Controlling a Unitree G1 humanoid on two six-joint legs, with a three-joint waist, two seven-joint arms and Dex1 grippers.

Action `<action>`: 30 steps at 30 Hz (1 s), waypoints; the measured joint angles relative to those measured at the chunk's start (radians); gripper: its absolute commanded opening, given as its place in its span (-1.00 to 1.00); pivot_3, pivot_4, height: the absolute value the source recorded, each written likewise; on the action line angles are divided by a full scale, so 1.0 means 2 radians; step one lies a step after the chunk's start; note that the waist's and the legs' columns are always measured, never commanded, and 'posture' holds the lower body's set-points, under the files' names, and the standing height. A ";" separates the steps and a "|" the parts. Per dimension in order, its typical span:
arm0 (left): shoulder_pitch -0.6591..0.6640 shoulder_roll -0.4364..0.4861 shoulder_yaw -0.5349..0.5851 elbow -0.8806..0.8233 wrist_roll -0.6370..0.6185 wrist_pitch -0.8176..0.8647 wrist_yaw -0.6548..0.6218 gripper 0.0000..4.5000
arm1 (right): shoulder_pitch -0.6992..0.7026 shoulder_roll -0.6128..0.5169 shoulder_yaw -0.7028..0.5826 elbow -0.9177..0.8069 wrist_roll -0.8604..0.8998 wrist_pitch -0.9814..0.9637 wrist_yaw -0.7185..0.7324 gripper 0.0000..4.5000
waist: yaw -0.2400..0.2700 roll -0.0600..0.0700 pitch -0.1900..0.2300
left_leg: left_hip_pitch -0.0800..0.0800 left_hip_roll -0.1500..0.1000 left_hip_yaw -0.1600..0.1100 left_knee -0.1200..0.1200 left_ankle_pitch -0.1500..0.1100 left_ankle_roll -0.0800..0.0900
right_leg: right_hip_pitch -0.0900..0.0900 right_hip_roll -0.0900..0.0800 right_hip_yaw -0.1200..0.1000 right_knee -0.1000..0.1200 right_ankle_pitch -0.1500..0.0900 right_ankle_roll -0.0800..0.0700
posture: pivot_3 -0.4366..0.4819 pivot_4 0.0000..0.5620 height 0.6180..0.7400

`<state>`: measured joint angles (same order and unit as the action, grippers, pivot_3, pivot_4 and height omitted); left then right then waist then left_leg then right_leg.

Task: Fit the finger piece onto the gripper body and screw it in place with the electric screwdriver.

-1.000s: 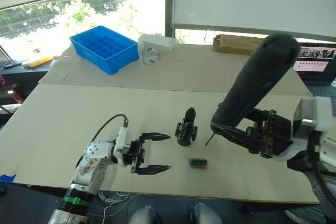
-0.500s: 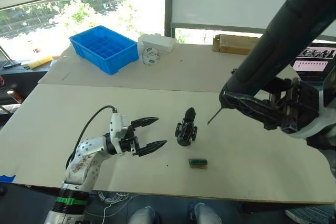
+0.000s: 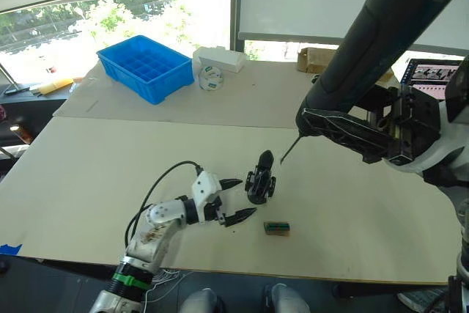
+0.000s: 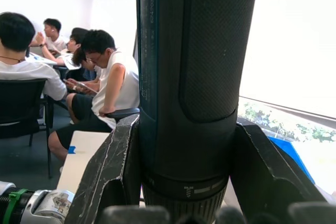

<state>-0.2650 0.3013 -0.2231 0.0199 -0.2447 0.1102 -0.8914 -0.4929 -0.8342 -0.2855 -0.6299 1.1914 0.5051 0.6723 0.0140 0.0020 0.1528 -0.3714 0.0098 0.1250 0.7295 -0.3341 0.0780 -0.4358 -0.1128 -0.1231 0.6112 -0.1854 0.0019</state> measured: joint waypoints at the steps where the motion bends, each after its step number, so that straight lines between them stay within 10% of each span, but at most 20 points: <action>1: -0.001 -0.001 -0.002 0.003 0.005 -0.001 0.004 0.99 | 0.000 0.000 0.000 0.000 0.000 0.000 0.000 -0.15 | 0.000 0.000 0.000 | 0.000 0.000 0.000 0.000 0.000 0.000 | 0.000 0.000 0.000 0.000 0.000 0.000 | -0.05 -0.47 1.00; 22: -0.042 -0.048 -0.028 0.102 0.065 -0.065 0.036 0.99 | 0.000 0.000 0.000 0.000 0.001 0.012 -0.003 -0.15 | 0.001 0.000 0.000 | 0.000 0.000 0.000 0.000 0.000 0.000 | 0.000 -0.002 0.000 0.000 0.000 0.000 | -0.05 -0.47 1.00; 28: -0.058 -0.053 -0.029 0.128 0.067 -0.081 0.033 0.06 | 0.000 0.000 0.000 0.000 0.000 0.013 -0.003 -0.15 | 0.002 0.000 0.000 | 0.000 0.000 0.000 0.000 0.000 0.000 | 0.000 -0.003 0.000 0.000 0.000 0.000 | -0.05 -0.47 1.00; 30: -0.061 -0.053 -0.028 0.135 0.066 -0.086 0.029 0.04 | 0.000 0.000 -0.001 0.000 0.000 0.013 -0.003 -0.15 | 0.002 0.000 0.000 | 0.000 0.000 0.000 0.000 0.000 0.001 | 0.000 -0.003 0.000 0.000 0.000 0.000 | -0.05 -0.47 1.00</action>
<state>-0.3865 0.1957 -0.2797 0.2908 -0.1123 -0.0627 -0.8327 -0.4926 -0.8346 -0.2867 -0.6303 1.1915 0.5313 0.6656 0.0177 0.0019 0.1528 -0.3720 0.0096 0.1244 0.7296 -0.3346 0.0790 -0.4356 -0.1194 -0.1237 0.6110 -0.1844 0.0013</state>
